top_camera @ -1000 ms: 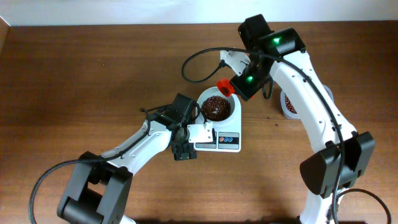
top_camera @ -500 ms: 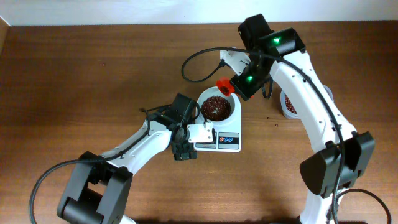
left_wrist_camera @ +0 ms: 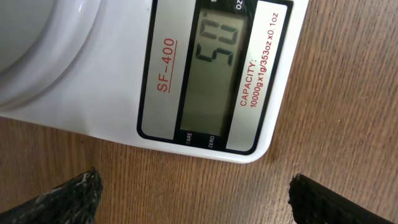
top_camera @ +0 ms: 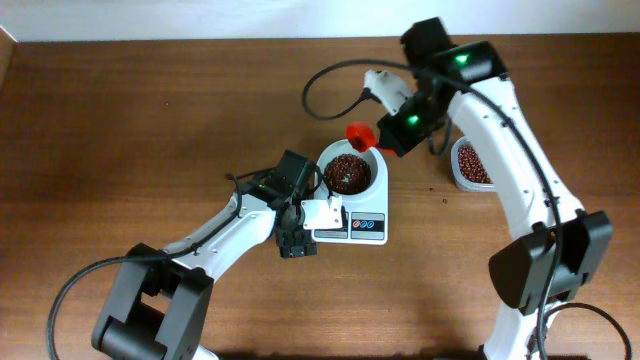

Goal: Scoop item into bowl and weigh 50g on scale
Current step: 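Carry the scoop back and lay it in the bean tub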

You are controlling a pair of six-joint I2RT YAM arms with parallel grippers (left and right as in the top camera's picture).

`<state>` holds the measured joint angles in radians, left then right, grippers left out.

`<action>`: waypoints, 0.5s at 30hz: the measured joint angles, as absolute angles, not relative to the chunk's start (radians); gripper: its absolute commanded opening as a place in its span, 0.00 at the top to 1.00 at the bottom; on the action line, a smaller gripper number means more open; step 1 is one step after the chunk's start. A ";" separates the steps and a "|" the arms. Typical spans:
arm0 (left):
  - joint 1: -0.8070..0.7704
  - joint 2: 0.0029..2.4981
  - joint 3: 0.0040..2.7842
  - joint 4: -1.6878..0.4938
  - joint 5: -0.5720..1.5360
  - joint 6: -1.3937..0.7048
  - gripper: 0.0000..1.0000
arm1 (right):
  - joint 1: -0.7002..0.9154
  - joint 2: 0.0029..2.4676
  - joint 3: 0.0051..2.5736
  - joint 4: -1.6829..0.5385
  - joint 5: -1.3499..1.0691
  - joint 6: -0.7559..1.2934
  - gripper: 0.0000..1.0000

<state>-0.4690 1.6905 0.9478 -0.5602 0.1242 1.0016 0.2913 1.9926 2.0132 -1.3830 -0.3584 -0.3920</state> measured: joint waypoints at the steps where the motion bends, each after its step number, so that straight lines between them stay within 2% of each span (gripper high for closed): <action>1: -0.469 1.691 0.948 -0.560 0.124 1.002 0.01 | 0.271 1.993 2.013 -1.384 -0.389 -0.392 0.96; 9: -0.469 1.691 0.948 -0.560 0.124 1.002 0.01 | 0.045 1.993 2.013 -1.456 -0.686 -0.390 0.96; 15: -0.469 1.691 0.948 -0.560 0.124 1.002 0.01 | -0.160 1.993 2.014 -1.521 -0.742 -0.388 0.96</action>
<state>-0.4690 1.6905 0.9478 -0.5602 0.1242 1.0016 -0.1600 1.9926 2.0140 -1.5208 -0.7422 -0.3882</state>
